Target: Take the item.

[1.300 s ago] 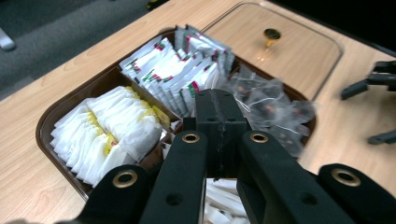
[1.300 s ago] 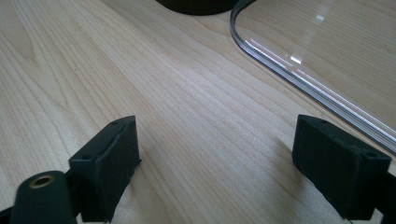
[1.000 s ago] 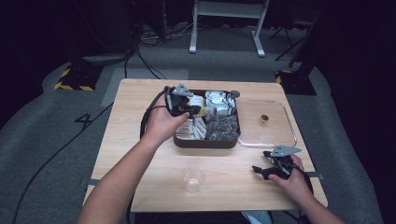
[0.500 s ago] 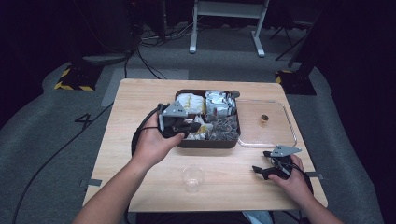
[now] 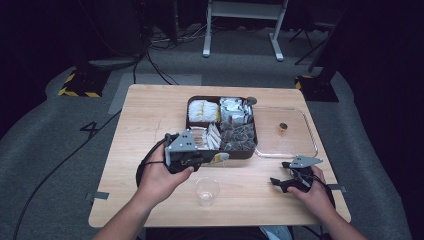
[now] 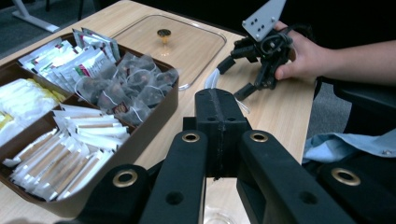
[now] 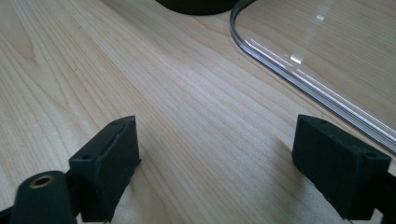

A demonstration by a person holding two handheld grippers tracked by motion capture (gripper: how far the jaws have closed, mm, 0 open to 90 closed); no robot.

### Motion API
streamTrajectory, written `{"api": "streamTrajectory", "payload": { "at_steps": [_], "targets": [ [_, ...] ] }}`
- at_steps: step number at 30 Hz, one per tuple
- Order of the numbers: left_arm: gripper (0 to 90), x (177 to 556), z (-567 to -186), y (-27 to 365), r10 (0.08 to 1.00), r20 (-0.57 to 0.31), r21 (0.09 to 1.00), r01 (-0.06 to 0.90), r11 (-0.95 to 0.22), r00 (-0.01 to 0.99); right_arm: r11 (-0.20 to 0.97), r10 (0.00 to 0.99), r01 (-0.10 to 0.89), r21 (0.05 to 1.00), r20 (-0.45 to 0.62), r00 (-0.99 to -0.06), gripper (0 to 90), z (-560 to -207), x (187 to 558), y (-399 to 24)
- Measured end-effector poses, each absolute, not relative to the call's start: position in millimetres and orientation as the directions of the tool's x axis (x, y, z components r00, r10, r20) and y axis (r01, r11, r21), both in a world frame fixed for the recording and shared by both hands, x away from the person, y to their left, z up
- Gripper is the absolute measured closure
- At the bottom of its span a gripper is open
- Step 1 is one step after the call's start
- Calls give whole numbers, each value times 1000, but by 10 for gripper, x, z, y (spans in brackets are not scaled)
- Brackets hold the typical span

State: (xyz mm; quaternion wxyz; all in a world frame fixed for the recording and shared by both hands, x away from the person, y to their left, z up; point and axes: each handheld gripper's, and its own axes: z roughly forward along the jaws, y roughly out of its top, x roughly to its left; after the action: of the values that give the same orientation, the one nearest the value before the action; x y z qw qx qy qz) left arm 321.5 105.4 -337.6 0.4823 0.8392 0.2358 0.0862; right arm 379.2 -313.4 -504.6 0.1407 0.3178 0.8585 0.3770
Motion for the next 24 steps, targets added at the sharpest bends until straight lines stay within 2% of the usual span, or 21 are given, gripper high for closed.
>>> {"api": "streamTrajectory", "payload": {
  "at_steps": [12,24],
  "targets": [
    [900,2948,-3524,1061,461,-70,867,283,-410,884,514,652,440,737,-2,-758,148,-5046,3792,-3134],
    [900,2873,-3740,1099,457,-103,859,310,-407,884,514,652,440,737,-2,-759,148,-5046,3792,-3134]
  ]
}}
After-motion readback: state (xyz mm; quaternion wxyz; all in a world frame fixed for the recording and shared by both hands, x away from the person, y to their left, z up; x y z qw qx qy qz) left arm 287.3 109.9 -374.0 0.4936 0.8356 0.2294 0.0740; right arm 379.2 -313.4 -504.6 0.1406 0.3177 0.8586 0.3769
